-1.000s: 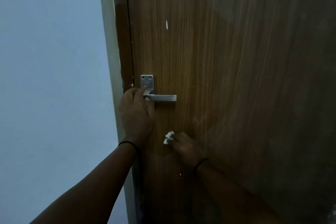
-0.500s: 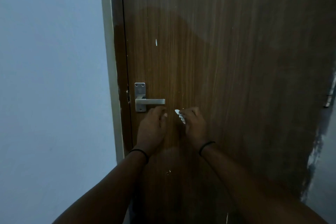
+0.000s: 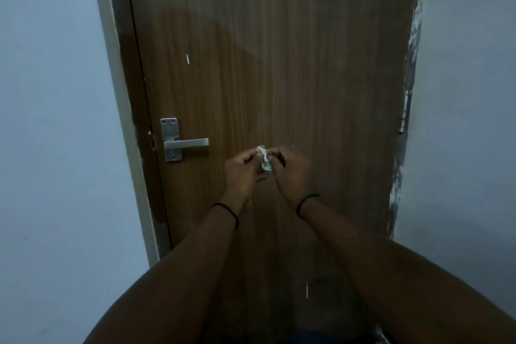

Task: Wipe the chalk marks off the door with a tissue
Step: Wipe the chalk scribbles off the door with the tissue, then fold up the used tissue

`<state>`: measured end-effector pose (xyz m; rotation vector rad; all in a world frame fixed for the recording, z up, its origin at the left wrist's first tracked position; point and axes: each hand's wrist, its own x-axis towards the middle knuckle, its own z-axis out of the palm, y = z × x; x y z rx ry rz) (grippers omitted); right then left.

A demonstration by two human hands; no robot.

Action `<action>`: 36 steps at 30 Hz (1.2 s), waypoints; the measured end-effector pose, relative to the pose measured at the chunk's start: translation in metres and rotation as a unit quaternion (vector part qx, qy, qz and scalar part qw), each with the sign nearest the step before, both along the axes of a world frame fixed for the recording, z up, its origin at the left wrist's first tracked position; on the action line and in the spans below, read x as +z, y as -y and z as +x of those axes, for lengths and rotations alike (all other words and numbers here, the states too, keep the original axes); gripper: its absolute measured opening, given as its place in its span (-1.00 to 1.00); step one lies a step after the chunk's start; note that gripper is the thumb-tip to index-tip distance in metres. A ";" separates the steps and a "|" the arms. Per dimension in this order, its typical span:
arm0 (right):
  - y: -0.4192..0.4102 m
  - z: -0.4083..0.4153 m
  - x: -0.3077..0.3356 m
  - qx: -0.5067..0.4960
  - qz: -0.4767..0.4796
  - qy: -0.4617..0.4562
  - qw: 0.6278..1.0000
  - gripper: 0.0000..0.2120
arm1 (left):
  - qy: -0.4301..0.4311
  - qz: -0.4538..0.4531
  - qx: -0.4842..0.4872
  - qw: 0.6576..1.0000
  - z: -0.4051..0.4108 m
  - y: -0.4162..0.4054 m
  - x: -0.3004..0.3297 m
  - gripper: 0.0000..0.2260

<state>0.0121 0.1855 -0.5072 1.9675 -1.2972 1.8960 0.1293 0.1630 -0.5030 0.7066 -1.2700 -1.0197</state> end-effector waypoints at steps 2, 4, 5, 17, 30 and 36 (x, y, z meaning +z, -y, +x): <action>0.002 -0.004 0.000 -0.015 -0.034 -0.020 0.999 -0.84 | 0.001 0.006 -0.001 1.000 -0.002 0.005 0.000 -0.82; 0.011 -0.006 -0.001 -0.020 -0.053 -0.038 0.998 -0.76 | -0.001 0.006 -0.001 1.000 -0.002 0.012 0.000 -0.82; 0.017 -0.007 -0.003 -0.021 -0.061 -0.058 0.996 -0.71 | -0.005 0.008 -0.002 1.000 -0.002 0.017 0.000 -0.83; 0.135 -0.099 -0.091 -0.103 0.028 -0.090 0.990 -0.75 | 0.113 0.093 -0.099 0.984 -0.081 0.139 -0.064 -0.79; 0.070 -0.220 -0.100 -0.275 0.260 0.206 0.902 -0.83 | 0.210 0.287 -0.300 0.885 -0.251 0.141 -0.053 -0.73; -0.005 -0.250 -0.063 -0.316 0.260 0.450 0.794 -0.92 | 0.288 0.311 -0.371 0.826 -0.312 0.081 -0.030 -0.88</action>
